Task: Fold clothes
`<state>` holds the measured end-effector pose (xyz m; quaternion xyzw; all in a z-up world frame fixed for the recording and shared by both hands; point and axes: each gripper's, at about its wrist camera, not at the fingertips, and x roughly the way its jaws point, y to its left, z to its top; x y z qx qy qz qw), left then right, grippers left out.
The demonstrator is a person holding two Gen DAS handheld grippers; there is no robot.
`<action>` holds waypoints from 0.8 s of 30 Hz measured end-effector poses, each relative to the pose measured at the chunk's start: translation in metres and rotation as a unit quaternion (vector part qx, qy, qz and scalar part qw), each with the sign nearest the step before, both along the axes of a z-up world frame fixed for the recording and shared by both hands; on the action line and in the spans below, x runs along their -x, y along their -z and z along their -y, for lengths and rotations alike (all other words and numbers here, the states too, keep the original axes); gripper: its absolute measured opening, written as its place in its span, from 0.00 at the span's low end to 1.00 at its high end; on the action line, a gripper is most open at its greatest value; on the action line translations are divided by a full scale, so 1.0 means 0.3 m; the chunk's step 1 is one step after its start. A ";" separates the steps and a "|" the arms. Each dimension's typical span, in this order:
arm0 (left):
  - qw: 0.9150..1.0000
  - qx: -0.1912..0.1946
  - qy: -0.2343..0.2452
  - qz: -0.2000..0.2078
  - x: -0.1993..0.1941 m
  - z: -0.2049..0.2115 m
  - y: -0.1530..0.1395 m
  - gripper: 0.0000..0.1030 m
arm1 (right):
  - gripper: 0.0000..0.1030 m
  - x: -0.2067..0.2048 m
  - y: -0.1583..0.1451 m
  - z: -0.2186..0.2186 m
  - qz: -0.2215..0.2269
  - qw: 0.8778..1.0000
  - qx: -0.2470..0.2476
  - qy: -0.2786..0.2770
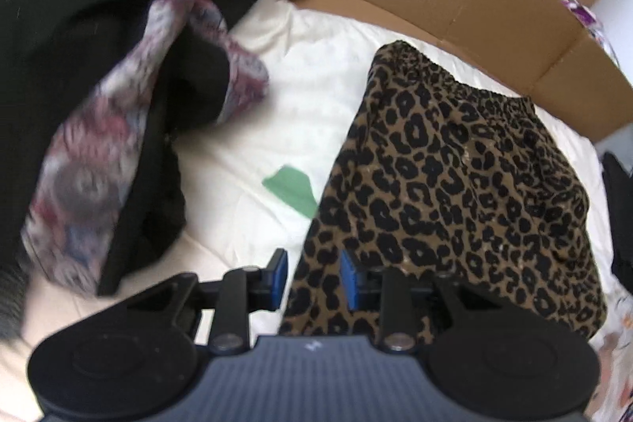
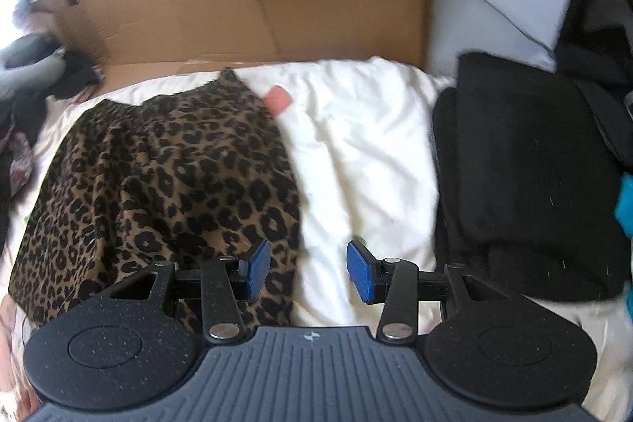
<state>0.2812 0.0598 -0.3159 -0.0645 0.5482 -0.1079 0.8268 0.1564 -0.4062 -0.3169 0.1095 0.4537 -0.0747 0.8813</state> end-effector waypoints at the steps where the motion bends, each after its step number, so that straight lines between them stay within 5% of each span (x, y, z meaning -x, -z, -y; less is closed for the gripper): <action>1: 1.000 0.009 -0.008 -0.006 0.007 -0.005 0.015 0.30 | 0.49 0.009 0.009 0.001 -0.001 1.000 -0.005 0.008; 20: 0.999 -0.034 0.002 -0.002 0.113 0.009 0.185 0.35 | 0.48 0.019 0.294 -0.024 -0.055 0.993 -0.100 0.035; 22: 0.999 -0.032 -0.002 -0.009 0.124 0.005 0.200 0.35 | 0.45 0.023 0.306 -0.020 -0.057 0.992 -0.108 0.036; 24: 1.000 -0.029 -0.006 -0.009 0.132 0.001 0.211 0.38 | 0.32 0.026 0.314 -0.020 -0.059 0.991 -0.113 0.034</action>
